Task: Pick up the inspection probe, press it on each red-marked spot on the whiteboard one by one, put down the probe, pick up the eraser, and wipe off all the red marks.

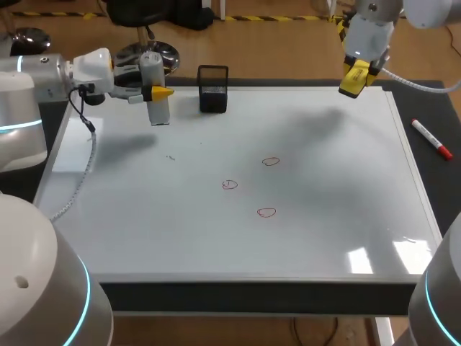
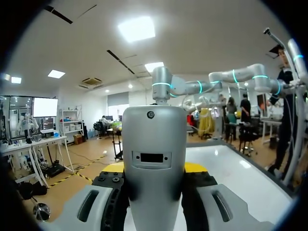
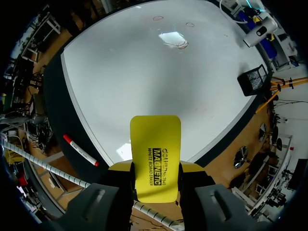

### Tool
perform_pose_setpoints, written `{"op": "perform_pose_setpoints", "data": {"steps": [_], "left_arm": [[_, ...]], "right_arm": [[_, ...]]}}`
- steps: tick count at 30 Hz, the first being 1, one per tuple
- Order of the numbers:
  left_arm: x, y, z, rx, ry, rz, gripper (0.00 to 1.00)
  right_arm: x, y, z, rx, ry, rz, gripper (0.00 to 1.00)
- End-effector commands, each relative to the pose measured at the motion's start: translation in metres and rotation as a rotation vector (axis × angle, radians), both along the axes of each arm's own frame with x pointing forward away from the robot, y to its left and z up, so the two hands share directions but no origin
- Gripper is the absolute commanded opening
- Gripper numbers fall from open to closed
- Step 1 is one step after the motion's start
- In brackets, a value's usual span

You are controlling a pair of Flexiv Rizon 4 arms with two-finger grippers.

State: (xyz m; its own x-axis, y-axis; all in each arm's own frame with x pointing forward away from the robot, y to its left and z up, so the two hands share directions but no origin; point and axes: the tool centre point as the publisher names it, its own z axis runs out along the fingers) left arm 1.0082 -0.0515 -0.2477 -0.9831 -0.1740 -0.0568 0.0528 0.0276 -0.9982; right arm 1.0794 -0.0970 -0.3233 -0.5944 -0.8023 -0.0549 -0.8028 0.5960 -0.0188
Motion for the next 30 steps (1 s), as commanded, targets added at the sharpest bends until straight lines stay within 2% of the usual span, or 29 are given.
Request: {"op": "perform_pose_setpoints", "data": {"steps": [1,12,20,30], "left_arm": [[0.001,0.0,0.0,-0.002,-0.002,-0.002,0.0],[0.001,0.0,0.0,-0.002,-0.002,-0.002,0.0],[0.001,0.0,0.0,-0.002,-0.002,-0.002,0.0],[0.001,0.0,0.0,-0.002,-0.002,-0.002,0.0]], "right_arm": [[-0.007,0.008,0.003,-0.001,-0.001,0.02,0.0],[-0.045,0.046,0.002,-0.015,0.019,0.144,0.0],[-0.078,0.097,0.003,0.008,0.036,0.269,0.0],[-0.115,0.16,0.007,-0.005,0.034,0.411,0.0]]}}
